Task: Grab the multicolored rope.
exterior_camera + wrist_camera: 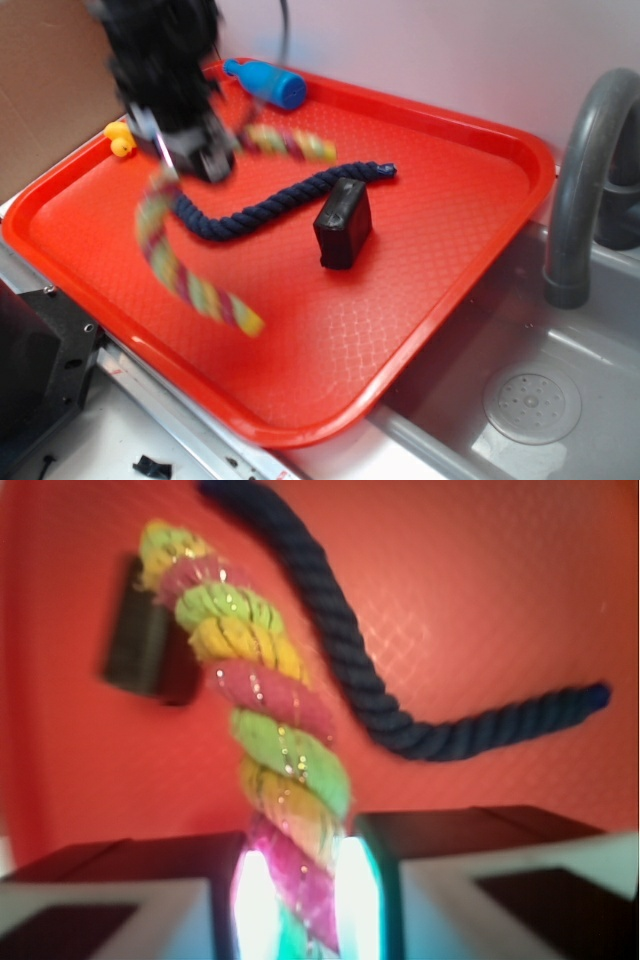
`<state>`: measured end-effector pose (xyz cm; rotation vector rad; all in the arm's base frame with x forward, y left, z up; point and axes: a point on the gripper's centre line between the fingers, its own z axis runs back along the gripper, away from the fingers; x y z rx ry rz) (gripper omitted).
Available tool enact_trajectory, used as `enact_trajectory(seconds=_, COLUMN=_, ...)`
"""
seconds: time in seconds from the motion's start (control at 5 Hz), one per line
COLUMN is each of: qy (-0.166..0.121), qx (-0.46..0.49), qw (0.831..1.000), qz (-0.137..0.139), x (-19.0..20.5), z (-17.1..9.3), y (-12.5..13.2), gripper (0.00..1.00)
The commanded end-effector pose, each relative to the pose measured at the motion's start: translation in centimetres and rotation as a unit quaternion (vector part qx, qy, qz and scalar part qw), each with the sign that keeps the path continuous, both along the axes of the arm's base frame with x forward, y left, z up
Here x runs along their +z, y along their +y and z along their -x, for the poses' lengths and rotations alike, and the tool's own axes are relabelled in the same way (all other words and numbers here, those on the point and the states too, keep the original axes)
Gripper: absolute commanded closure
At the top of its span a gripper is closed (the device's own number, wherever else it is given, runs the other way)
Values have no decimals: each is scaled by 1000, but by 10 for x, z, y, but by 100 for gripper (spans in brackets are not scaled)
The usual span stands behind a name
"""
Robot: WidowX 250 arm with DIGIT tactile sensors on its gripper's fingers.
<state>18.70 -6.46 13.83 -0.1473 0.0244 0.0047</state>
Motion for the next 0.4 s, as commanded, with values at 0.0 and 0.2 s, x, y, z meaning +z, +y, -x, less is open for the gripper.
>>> enact_trajectory(seconds=0.0, qy=-76, qx=-18, qw=997, qz=5, x=74, z=-1, y=14, gripper=100)
enact_trajectory(seconds=0.2, qy=-57, qx=-34, qw=997, qz=-45, x=78, z=-3, y=13, gripper=100)
